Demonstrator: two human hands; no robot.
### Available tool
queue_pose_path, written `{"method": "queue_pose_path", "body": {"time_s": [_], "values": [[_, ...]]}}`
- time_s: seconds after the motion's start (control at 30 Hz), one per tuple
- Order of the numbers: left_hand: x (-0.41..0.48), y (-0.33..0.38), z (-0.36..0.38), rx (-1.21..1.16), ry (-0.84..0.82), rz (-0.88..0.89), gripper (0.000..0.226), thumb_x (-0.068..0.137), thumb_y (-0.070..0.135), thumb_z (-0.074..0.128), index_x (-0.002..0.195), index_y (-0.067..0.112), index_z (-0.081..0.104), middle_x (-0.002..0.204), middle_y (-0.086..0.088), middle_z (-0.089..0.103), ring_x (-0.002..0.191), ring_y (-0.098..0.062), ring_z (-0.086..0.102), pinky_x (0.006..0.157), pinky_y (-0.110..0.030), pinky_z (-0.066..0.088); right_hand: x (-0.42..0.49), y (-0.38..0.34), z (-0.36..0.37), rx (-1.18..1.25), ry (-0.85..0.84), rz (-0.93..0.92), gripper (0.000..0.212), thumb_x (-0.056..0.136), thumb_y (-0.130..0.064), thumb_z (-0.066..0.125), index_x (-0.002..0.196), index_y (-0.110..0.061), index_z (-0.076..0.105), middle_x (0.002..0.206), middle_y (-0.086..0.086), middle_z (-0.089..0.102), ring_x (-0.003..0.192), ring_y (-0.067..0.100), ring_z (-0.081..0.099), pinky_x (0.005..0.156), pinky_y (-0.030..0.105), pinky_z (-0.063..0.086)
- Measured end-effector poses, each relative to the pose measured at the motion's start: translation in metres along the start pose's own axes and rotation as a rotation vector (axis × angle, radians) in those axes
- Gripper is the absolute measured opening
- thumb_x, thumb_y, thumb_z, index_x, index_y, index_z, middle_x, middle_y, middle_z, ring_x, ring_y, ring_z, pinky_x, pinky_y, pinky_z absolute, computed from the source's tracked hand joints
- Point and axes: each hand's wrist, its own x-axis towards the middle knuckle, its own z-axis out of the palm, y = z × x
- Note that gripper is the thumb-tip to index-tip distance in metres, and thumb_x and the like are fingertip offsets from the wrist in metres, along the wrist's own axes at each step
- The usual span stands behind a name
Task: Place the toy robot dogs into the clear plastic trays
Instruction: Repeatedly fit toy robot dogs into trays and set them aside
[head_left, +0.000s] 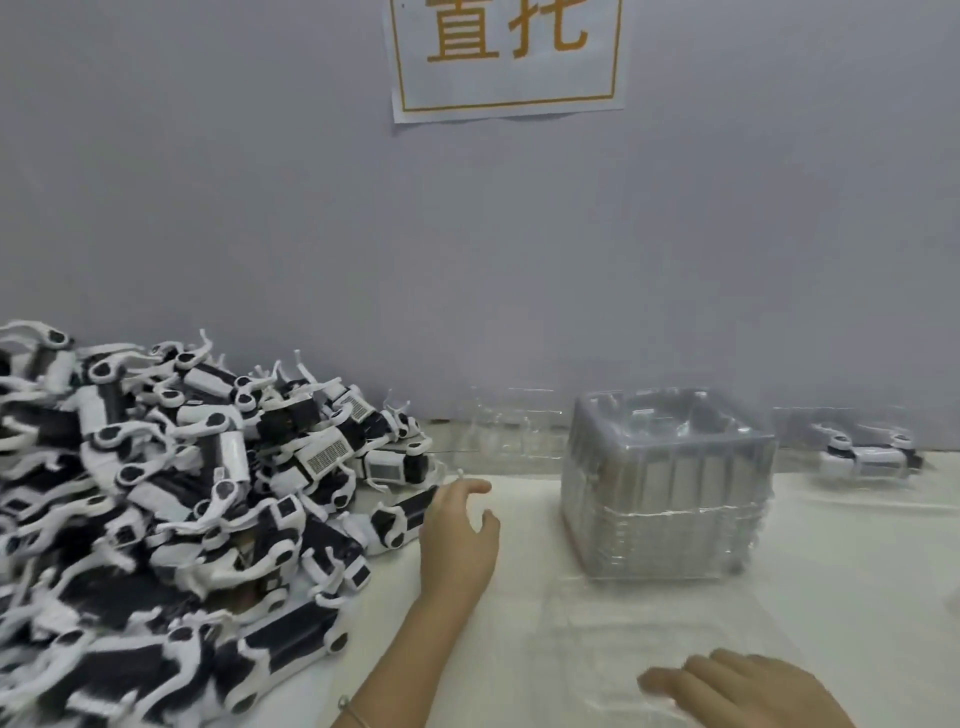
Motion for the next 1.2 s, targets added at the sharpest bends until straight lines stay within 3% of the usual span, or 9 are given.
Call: {"method": "queue_pose_path", "body": {"time_s": [0.2,0.37,0.5,0.63,0.7,0.83,0.97,1.1,1.2], "values": [[0.046,-0.025,-0.030,0.965,-0.186,0.127,0.054,0.091,0.029,0.055,0.142,0.022,0.035,0.140,-0.001,0.045,0.131,-0.021,0.040,0.103,-0.035,0.031,0.043,-0.050,0.030,-0.080,0.044,-0.116,0.041,0.081,-0.031,0.037,0.061,-0.044,0.070,0.054,-0.005,0.018,0.047,0.009,0.013,0.046,0.018,0.008],[0.063,-0.042,-0.045,1.371,-0.295,0.164,0.052,0.094,0.028,0.052,0.141,0.016,0.034,0.136,-0.005,0.055,0.126,-0.025,0.047,0.100,-0.036,0.030,0.049,-0.054,0.036,0.015,-0.110,-0.156,0.033,0.055,-0.053,0.066,0.082,-0.040,0.079,0.050,-0.017,0.051,0.035,0.004,0.044,0.031,0.013,0.032],[0.056,-0.035,-0.057,0.963,-0.146,0.054,0.053,0.093,0.046,0.053,0.138,0.021,0.041,0.124,-0.003,0.062,0.119,-0.025,0.054,0.101,-0.039,0.034,0.044,-0.049,0.017,0.132,-0.028,0.040,0.048,0.087,-0.068,0.040,0.105,-0.039,0.073,0.092,-0.024,0.068,0.076,-0.007,0.064,0.063,0.008,0.048],[0.036,0.014,-0.077,-0.550,-0.037,-0.297,0.040,0.078,0.018,0.080,0.114,0.014,0.062,0.097,-0.002,0.073,0.082,-0.014,0.069,0.064,-0.025,0.054,0.052,-0.054,-0.004,0.879,0.148,0.661,0.029,0.080,-0.042,0.075,0.106,-0.050,0.066,0.097,-0.018,0.071,0.088,0.003,0.065,0.070,0.016,0.052],[0.015,0.033,-0.078,-0.779,-0.067,-0.153,0.027,0.076,0.009,0.081,0.097,0.016,0.068,0.093,-0.007,0.075,0.084,-0.021,0.071,0.069,-0.035,0.060,0.062,-0.051,-0.009,1.169,0.216,0.907,0.023,0.078,-0.029,0.073,0.099,-0.039,0.072,0.090,0.000,0.072,0.074,0.013,0.067,0.059,0.028,0.057],[-0.031,0.058,-0.070,-0.216,0.053,0.657,0.042,0.077,0.021,0.080,0.106,0.040,0.057,0.107,0.008,0.068,0.101,-0.007,0.063,0.093,-0.022,0.046,0.081,-0.038,-0.024,1.717,-0.086,1.139,0.055,0.076,-0.056,0.062,0.115,-0.018,0.068,0.100,0.018,0.072,0.079,0.034,0.070,0.055,0.042,0.056],[-0.058,0.064,-0.063,0.426,0.223,1.337,0.028,0.094,0.009,0.057,0.115,0.024,0.066,0.111,0.005,0.072,0.107,-0.019,0.065,0.102,-0.038,0.039,0.078,-0.020,-0.025,1.733,-0.430,1.036,0.072,0.066,-0.074,0.061,0.109,-0.017,0.073,0.112,0.020,0.069,0.095,0.038,0.068,0.069,0.044,0.057],[-0.060,0.050,-0.074,0.541,0.172,1.312,0.049,0.081,0.029,0.076,0.128,0.029,0.063,0.145,-0.002,0.051,0.134,-0.024,0.043,0.113,-0.045,0.023,0.063,-0.015,-0.024,1.890,-0.488,0.860,0.055,0.075,-0.042,0.074,0.121,-0.012,0.066,0.107,0.014,0.065,0.089,0.028,0.066,0.074,0.037,0.056],[-0.058,0.030,-0.093,0.272,-0.174,0.857,0.068,0.078,0.057,0.067,0.139,0.040,0.044,0.159,0.007,0.023,0.148,-0.016,0.016,0.119,-0.046,0.012,0.052,-0.009,-0.021,1.877,-0.263,0.962,0.043,0.072,-0.014,0.066,0.114,-0.007,0.069,0.100,0.017,0.064,0.088,0.031,0.061,0.069,0.035,0.056]]}}
